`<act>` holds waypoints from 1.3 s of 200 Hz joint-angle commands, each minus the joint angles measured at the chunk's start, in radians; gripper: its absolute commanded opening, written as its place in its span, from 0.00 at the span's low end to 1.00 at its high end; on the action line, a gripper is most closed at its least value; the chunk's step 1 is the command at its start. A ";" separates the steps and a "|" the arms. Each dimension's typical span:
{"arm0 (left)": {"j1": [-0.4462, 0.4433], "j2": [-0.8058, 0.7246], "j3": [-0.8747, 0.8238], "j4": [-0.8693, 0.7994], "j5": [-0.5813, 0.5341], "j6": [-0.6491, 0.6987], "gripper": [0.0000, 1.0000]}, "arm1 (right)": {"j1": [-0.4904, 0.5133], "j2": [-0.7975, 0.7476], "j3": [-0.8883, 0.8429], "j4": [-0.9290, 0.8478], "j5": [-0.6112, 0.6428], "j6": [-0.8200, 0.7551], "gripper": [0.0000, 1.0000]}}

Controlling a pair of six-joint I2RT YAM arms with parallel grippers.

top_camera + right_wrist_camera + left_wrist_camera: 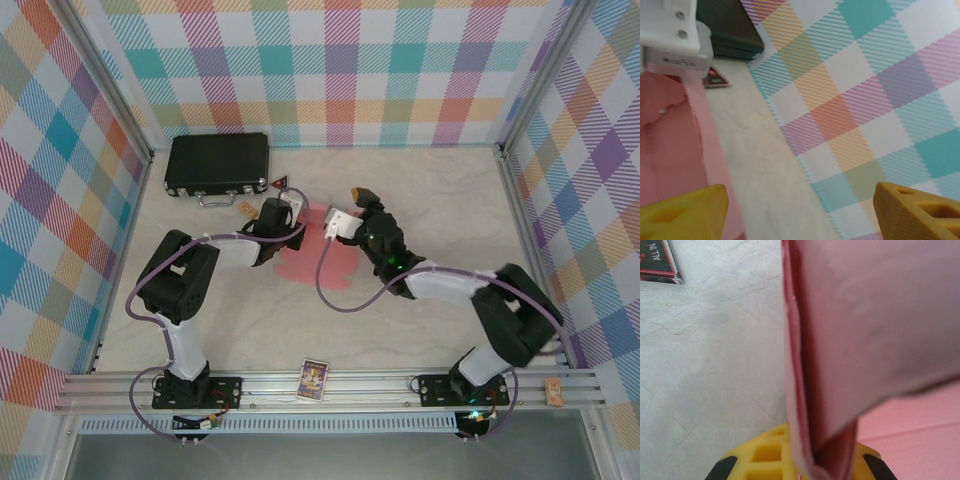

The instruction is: Fold the paper box

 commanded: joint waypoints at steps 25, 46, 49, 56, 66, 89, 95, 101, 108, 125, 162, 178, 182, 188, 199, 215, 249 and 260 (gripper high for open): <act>-0.005 -0.026 -0.012 -0.007 -0.031 0.036 0.04 | -0.130 -0.198 0.031 -0.464 -0.233 0.441 0.78; -0.005 -0.029 -0.021 -0.001 -0.032 0.038 0.04 | -0.258 -0.211 0.075 -0.583 -0.260 0.594 0.77; -0.005 -0.029 -0.022 0.001 -0.031 0.040 0.04 | -0.278 -0.207 0.088 -0.611 -0.271 0.616 0.77; -0.005 -0.031 -0.025 0.003 -0.032 0.040 0.04 | -0.313 -0.188 0.118 -0.673 -0.278 0.656 0.76; -0.005 -0.032 -0.029 0.008 -0.031 0.040 0.04 | -0.358 -0.151 0.164 -0.743 -0.275 0.706 0.75; -0.005 -0.033 -0.032 0.011 -0.026 0.044 0.04 | -0.433 -0.044 0.257 -0.855 -0.330 0.773 0.73; -0.005 -0.034 -0.033 0.013 -0.027 0.047 0.04 | -0.443 -0.015 0.282 -0.878 -0.350 0.778 0.71; -0.005 -0.035 -0.035 0.014 -0.027 0.046 0.04 | -0.452 0.015 0.307 -0.898 -0.365 0.781 0.69; -0.005 -0.036 -0.036 0.015 -0.028 0.049 0.04 | -0.457 0.047 0.332 -0.915 -0.382 0.783 0.69; -0.005 -0.039 -0.042 0.019 -0.030 0.048 0.04 | -0.459 0.127 0.395 -0.954 -0.421 0.779 0.68; -0.005 -0.041 -0.050 0.026 -0.032 0.045 0.04 | -0.458 0.263 0.522 -1.036 -0.526 0.778 0.64; -0.005 -0.043 -0.050 0.022 -0.035 0.039 0.04 | -0.454 0.298 0.550 -1.078 -0.574 0.772 0.63; -0.005 -0.044 -0.051 0.023 -0.035 0.037 0.04 | -0.453 0.301 0.548 -1.079 -0.580 0.769 0.63; -0.005 -0.045 -0.050 0.024 -0.036 0.036 0.04 | -0.448 0.304 0.543 -1.082 -0.594 0.762 0.63; -0.005 -0.046 -0.050 0.024 -0.040 0.033 0.03 | -0.440 0.307 0.536 -1.090 -0.608 0.755 0.63; -0.005 -0.044 -0.051 0.022 -0.045 0.030 0.03 | -0.426 0.312 0.525 -1.100 -0.629 0.745 0.62; -0.005 -0.043 -0.054 0.021 -0.049 0.019 0.03 | -0.396 0.333 0.513 -1.109 -0.647 0.757 0.61; -0.005 -0.042 -0.057 0.020 -0.049 0.016 0.03 | -0.389 0.336 0.507 -1.101 -0.658 0.766 0.60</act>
